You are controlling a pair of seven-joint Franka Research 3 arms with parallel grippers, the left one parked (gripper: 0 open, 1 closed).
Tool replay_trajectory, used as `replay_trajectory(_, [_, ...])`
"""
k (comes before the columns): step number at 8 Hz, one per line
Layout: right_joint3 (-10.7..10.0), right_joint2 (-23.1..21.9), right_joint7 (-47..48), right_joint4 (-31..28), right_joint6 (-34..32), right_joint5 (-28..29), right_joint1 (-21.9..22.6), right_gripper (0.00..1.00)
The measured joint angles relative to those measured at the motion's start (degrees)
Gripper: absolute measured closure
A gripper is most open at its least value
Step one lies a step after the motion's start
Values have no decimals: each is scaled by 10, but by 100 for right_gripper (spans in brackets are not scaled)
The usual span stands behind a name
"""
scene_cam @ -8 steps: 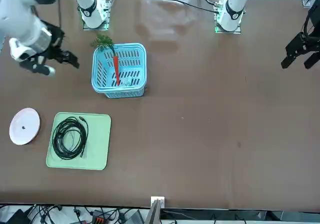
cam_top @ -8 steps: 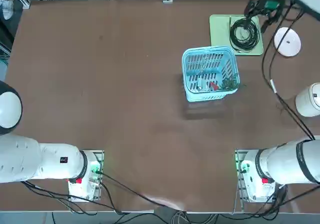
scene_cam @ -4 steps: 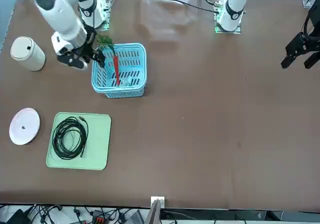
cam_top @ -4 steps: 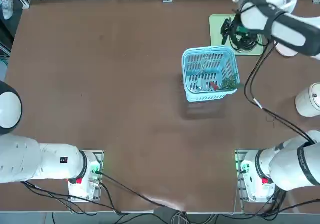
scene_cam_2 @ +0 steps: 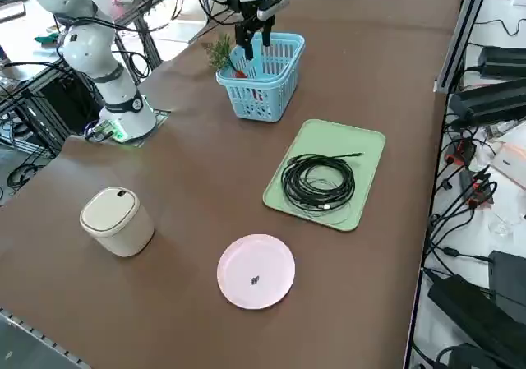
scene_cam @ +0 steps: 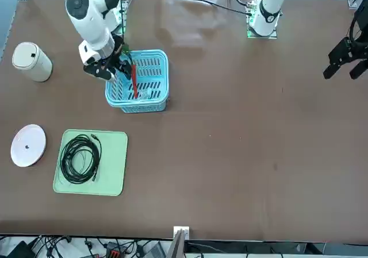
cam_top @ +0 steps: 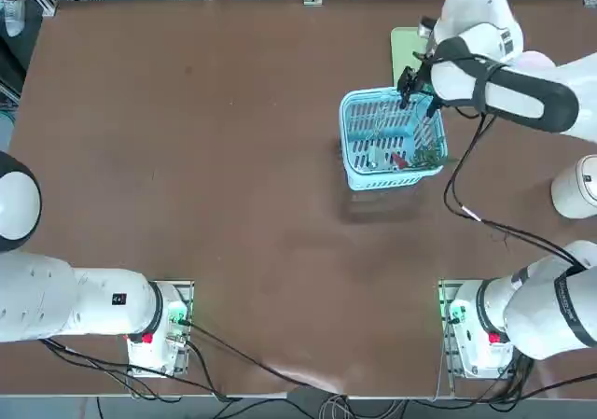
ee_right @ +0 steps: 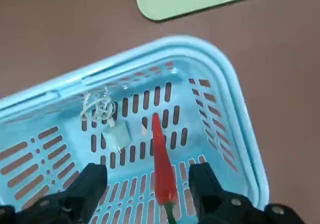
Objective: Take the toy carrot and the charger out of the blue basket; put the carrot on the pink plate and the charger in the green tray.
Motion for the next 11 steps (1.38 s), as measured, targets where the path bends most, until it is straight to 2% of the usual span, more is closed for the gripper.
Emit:
replay_trajectory(4, [1,1,4,-68,76,0,25,0])
replay_trajectory(11, [12,6,4,-106,80,-2,52,0])
